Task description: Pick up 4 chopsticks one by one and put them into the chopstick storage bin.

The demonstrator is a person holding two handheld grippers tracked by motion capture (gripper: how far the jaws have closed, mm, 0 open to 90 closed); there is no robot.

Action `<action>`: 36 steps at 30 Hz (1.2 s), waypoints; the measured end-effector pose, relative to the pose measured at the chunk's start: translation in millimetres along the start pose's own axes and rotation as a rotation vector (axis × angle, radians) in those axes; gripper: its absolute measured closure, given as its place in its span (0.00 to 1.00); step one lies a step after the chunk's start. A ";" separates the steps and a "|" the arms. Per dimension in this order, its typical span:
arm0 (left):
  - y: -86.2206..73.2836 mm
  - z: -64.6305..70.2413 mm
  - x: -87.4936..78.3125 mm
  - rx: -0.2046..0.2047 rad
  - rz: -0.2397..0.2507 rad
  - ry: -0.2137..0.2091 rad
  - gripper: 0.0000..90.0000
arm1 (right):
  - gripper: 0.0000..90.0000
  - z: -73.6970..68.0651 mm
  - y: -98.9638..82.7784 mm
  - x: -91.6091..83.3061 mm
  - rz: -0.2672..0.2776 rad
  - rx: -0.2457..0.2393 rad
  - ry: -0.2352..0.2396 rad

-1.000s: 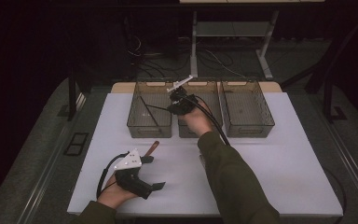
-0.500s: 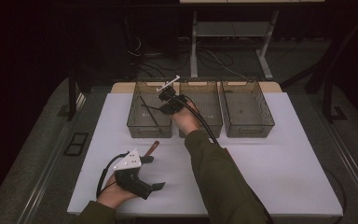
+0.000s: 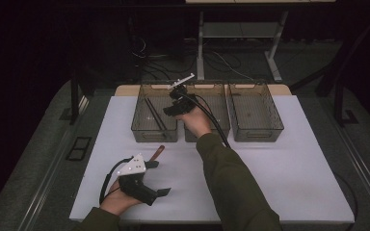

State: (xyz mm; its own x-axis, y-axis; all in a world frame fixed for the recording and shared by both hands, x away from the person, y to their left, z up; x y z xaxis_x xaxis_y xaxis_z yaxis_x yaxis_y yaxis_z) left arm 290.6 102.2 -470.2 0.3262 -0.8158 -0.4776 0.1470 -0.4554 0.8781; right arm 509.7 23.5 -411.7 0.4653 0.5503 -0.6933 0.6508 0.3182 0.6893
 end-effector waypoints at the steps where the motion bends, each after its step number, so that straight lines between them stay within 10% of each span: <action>1: -0.1 0.2 -0.1 -0.004 0.000 0.000 0.00 | 0.53 1.7 0.0 -2.0 0.000 -0.001 -0.002; 36: -2.7 -1.6 1.1 -0.006 -0.018 0.016 0.00 | 0.39 45.2 -58.4 -100.9 0.041 -0.060 0.080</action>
Point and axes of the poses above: each handheld gripper's, and its own axes: x roughly forward along the jaws, y roughly out of its top, z roughly to its right, the point moved 8 cm from there along x, roughly forward along the jaws, and after that the axes turned 10 degrees about x, right-handed, at the moved point
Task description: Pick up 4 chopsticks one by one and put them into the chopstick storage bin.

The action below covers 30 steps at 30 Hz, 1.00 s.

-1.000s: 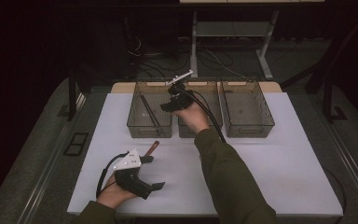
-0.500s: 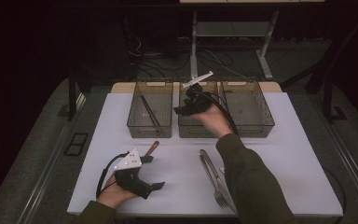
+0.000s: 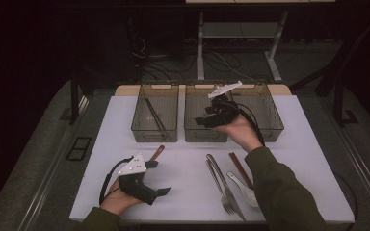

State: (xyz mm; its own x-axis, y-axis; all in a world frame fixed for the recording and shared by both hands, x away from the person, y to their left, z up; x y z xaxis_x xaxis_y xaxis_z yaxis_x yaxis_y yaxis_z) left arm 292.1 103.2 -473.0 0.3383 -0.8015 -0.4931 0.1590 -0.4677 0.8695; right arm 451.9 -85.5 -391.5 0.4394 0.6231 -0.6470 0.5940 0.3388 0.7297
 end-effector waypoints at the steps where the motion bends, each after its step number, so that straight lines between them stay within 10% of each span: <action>1: -0.1 0.1 -0.2 0.000 -0.002 -0.001 0.00 | 0.39 0.3 -1.5 -2.1 0.003 0.003 0.002; 30: -1.5 -1.1 0.0 0.000 -0.012 0.003 0.00 | 0.40 27.8 -86.6 -62.9 0.032 0.040 -0.017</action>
Point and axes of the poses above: each handheld gripper's, and its own axes: x roughly forward along the jaws, y roughly out of its top, z roughly to its right, the point moved 8 cm from there along x, roughly forward along the jaws, and after that the axes turned 10 degrees about x, right-handed, at the moved point
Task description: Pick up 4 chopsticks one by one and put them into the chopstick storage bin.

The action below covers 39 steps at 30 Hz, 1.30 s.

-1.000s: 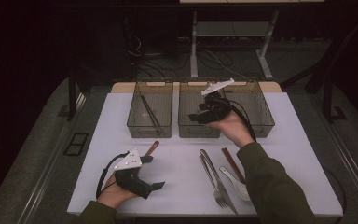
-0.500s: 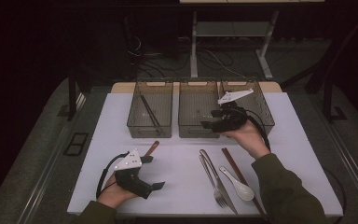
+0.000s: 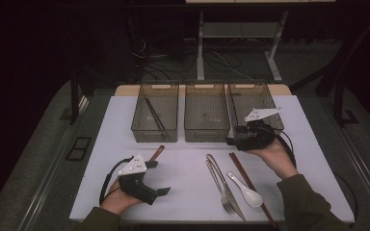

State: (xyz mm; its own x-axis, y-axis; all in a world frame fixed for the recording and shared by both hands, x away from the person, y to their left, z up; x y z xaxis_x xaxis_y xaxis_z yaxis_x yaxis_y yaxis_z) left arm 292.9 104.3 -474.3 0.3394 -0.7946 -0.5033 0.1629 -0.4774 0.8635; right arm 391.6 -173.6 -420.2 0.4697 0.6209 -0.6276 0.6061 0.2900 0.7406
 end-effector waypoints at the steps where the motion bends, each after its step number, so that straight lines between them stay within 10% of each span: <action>1: -0.1 -0.1 0.0 0.000 0.000 0.000 0.00 | 0.41 1.2 -3.9 -1.4 0.001 -0.002 -0.002; 17: 0.5 1.9 -0.1 0.007 -0.003 0.003 0.00 | 0.61 9.3 -64.2 -6.9 -0.109 0.012 -0.051; 39: -0.9 1.7 -0.1 0.012 -0.010 0.000 0.00 | 0.70 14.4 -70.4 37.6 -0.194 0.043 -0.120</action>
Point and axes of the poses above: each handheld gripper's, and its own axes: x roughly forward along the jaws, y roughly out of its top, z roughly to its right, the point moved 8 cm from there along x, roughly forward along the jaws, and after that the axes turned 10 degrees about x, right-handed, at the moved point
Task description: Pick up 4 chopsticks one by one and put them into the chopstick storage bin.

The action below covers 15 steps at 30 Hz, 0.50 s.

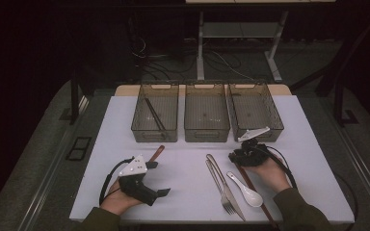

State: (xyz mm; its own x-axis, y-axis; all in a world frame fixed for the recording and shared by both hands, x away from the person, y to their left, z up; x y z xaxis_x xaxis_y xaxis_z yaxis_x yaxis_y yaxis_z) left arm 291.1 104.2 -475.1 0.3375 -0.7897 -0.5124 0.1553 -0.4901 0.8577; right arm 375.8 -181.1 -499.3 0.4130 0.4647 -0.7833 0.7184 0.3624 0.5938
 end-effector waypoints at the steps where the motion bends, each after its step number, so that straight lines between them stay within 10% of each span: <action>1: 0.1 -0.1 0.0 -0.001 0.001 0.001 0.00 | 0.70 -0.1 -0.4 0.8 -0.004 -0.001 -0.010; 15: 0.0 -0.1 0.1 -0.002 0.000 0.000 0.00 | 0.76 0.0 -2.6 4.6 -0.020 -0.029 -0.036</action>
State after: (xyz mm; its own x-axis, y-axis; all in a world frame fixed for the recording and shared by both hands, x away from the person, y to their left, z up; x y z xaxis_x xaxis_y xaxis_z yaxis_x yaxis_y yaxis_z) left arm 291.2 104.2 -475.1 0.3377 -0.7896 -0.5123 0.1573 -0.4893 0.8578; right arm 375.7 -179.9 -504.5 0.4193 0.4280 -0.8006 0.7102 0.3947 0.5829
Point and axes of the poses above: each handheld gripper's, and its own axes: x roughly forward along the jaws, y roughly out of its top, z roughly to its right, the point moved 8 cm from there along x, roughly forward along the jaws, and after that the axes turned 10 degrees about x, right-handed, at the moved point
